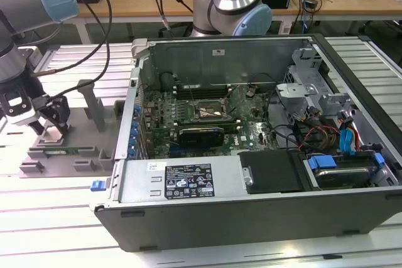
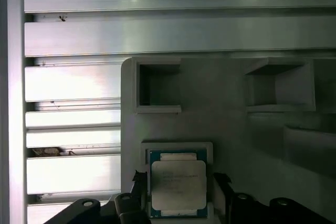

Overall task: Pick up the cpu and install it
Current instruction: 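Pick up the cpu and move it towards the insertion slot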

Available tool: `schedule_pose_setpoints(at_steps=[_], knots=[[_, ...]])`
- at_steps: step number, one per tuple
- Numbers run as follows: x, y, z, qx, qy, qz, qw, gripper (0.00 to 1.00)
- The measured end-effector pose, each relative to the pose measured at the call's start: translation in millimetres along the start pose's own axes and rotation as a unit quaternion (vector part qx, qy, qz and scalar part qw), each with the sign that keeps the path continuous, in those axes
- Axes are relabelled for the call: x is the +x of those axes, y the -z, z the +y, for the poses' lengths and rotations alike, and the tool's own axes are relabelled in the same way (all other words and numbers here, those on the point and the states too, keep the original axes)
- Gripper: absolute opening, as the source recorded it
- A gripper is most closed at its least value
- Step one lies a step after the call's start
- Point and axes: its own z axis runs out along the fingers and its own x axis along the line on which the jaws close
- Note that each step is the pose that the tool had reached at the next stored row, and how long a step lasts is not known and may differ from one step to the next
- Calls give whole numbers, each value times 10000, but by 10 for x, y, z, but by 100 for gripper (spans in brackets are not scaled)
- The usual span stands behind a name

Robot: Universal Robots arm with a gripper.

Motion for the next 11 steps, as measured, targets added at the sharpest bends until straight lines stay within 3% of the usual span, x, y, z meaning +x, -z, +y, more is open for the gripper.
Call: schedule_pose_setpoints(at_steps=[2,11], knots=[[1,-17,-1,0,1,-17,10000,60],[17,-69,-4,3,1,-17,10000,60]])
